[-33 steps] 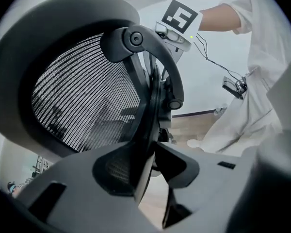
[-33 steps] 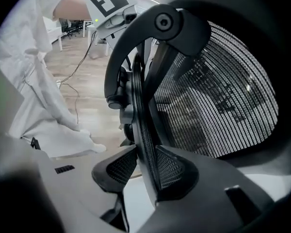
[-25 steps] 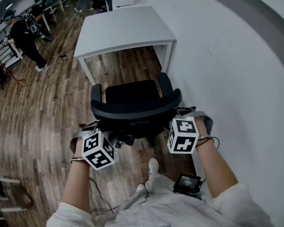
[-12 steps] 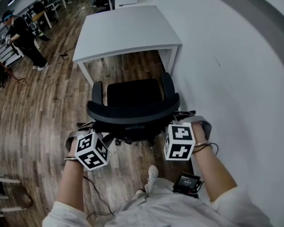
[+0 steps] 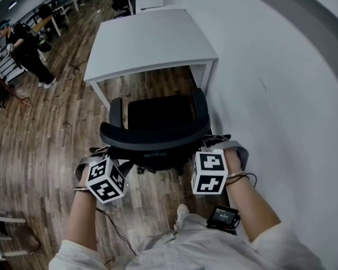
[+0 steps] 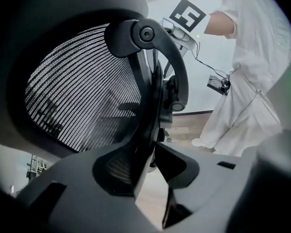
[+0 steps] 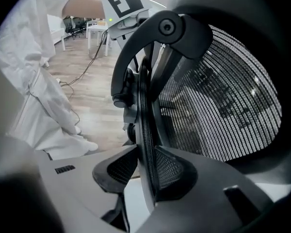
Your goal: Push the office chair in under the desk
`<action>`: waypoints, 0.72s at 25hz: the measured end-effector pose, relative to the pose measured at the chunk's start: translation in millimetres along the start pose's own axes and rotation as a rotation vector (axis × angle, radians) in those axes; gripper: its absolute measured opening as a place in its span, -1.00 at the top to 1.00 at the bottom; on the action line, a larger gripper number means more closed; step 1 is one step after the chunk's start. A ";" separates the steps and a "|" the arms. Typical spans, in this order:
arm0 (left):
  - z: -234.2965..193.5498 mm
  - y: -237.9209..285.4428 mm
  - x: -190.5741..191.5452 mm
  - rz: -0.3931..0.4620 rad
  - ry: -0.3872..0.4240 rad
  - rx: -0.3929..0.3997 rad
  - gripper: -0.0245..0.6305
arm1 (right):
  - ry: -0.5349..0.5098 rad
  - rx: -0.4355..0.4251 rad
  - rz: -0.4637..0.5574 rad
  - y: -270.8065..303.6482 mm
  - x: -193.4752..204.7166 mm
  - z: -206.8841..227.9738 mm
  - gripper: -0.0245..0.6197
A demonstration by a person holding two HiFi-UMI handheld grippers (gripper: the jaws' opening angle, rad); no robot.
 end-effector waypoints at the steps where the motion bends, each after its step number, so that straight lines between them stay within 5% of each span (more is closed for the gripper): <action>1: -4.1 2.3 -0.6 -0.003 0.001 0.002 0.55 | -0.001 0.000 0.000 2.1 0.8 4.0 0.53; 18: -85.8 39.6 -10.4 0.007 0.054 0.039 0.56 | 0.033 0.012 -0.092 42.2 15.1 80.2 0.53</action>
Point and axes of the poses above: the fingertips, and each gripper's own axes: y forward along the fingers, z to its right, x out of its underside, the point moved 1 cm from there along -y, backward along the fingers
